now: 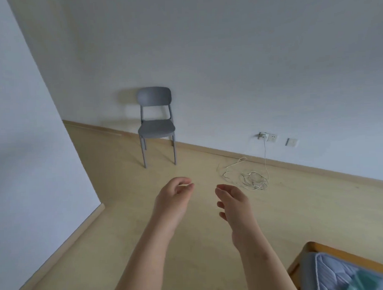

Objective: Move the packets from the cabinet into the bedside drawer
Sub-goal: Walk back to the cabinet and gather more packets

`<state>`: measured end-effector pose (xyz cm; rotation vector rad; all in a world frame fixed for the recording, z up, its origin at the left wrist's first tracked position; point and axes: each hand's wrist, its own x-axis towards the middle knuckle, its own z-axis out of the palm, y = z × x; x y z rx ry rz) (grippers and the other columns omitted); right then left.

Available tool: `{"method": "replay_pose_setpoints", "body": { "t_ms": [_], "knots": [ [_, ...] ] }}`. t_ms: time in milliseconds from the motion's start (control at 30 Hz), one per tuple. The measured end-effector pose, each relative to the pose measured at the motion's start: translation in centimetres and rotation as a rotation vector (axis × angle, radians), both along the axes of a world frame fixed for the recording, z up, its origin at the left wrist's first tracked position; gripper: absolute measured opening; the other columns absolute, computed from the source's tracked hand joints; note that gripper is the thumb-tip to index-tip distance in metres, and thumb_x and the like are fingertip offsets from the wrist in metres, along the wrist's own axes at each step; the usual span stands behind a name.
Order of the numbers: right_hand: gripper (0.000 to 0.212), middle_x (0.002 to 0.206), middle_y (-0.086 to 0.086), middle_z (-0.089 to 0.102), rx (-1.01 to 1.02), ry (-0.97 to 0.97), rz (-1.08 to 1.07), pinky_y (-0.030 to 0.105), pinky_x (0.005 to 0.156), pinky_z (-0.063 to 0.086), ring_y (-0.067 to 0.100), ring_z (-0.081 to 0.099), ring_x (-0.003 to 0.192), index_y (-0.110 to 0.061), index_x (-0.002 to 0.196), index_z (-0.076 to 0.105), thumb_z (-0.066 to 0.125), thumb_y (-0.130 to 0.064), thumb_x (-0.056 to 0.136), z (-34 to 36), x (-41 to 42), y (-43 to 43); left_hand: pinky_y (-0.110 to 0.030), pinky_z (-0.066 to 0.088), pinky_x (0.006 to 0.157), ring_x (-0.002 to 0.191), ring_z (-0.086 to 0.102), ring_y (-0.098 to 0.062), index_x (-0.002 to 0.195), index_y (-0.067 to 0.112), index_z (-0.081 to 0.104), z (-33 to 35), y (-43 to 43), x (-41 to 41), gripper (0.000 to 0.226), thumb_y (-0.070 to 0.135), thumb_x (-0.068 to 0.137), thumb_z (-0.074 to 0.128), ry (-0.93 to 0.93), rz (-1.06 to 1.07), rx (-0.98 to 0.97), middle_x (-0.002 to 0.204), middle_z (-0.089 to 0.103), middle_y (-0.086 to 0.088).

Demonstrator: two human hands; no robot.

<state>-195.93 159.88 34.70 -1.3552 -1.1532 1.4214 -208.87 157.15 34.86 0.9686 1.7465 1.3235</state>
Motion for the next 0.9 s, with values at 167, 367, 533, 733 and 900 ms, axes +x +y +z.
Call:
{"method": "replay_pose_setpoints", "body": {
  "t_ms": [167,367,533,733,900],
  "knots": [
    [0.009,0.090,-0.009,0.060,0.009,0.031,-0.150,0.030,0.085,0.043,0.012,0.055,0.089,-0.024,0.095,0.061,0.057,-0.016,0.091,0.9,1.1,10.9,-0.027,0.044,0.070,0.093,0.065,-0.017,0.083,0.033,0.063,0.6,13.2,0.4,0.011,0.025,0.088,0.059,0.003,-0.109,-0.022,0.093,0.069,0.005],
    [0.010,0.089,-0.008,0.060,-0.038,0.087,-0.395,0.031,0.085,0.044,0.014,0.056,0.090,-0.019,0.098,0.061,0.056,-0.014,0.092,0.5,7.4,21.8,-0.026,0.043,0.069,0.094,0.065,-0.019,0.083,0.029,0.064,1.2,27.3,6.5,0.012,0.020,0.089,0.058,-0.006,-0.331,-0.031,0.094,0.069,0.001],
    [0.009,0.091,-0.008,0.061,-0.029,0.098,-0.492,0.026,0.080,0.044,0.014,0.057,0.092,-0.023,0.092,0.060,0.056,-0.015,0.091,-0.3,14.5,30.0,-0.030,0.045,0.078,0.095,0.065,-0.018,0.086,0.029,0.065,0.4,37.1,15.0,0.010,0.023,0.089,0.058,-0.039,-0.472,-0.060,0.095,0.069,0.001],
    [0.009,0.091,-0.008,0.062,0.020,0.075,-0.617,0.026,0.075,0.046,0.013,0.059,0.091,-0.023,0.092,0.062,0.056,-0.016,0.091,0.5,26.7,41.2,-0.027,0.045,0.073,0.096,0.064,-0.017,0.088,0.025,0.065,2.1,49.3,27.5,0.008,0.022,0.091,0.057,-0.072,-0.609,-0.021,0.096,0.068,0.001],
    [0.010,0.090,-0.005,0.062,-0.004,0.051,-0.660,0.029,0.077,0.046,0.014,0.059,0.086,-0.024,0.089,0.061,0.056,-0.016,0.091,0.3,34.5,49.8,-0.037,0.047,0.088,0.098,0.064,-0.019,0.088,0.028,0.065,2.5,59.1,35.2,0.008,0.024,0.090,0.057,-0.069,-0.646,-0.035,0.092,0.068,0.001]
  ]
}}
